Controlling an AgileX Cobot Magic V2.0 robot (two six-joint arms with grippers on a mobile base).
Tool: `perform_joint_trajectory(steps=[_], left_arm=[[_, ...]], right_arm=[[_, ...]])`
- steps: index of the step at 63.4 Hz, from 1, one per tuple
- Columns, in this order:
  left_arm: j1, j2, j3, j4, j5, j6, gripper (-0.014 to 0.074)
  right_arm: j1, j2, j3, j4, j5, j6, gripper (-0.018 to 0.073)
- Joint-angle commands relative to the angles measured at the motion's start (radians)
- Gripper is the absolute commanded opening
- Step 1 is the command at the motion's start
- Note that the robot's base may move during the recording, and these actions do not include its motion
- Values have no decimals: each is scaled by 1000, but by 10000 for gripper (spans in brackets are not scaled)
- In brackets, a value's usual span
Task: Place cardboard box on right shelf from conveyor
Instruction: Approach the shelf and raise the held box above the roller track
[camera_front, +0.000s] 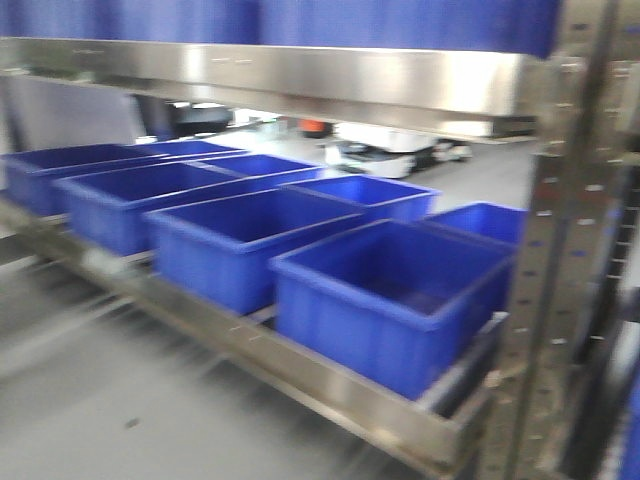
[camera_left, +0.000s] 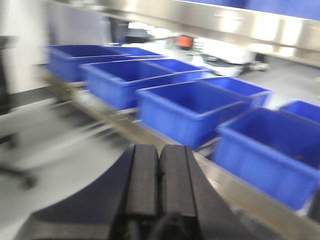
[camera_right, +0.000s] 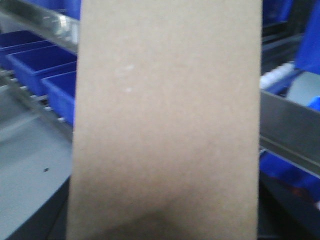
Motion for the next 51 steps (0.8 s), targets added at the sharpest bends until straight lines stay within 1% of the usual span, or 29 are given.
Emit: perform_joint_trajectory(steps=[1,7,17,51], left_arm=[[1,-14,-3,-5,-84,-5,-119],[1,-14,-3,-5,-84,-5,-119],[-27,-12,-3,-5,-84,-5,-119],[-27,-12,-3,-5,-84,-5,-119]], right_arm=[[-6,18,-27,-18,-100,-10,195],[-6,18,-27,-18,-100,-10,195],[-6,18,-27,-18,-100,-10,195],[-6,18,-27,-18,-100,-10,195]])
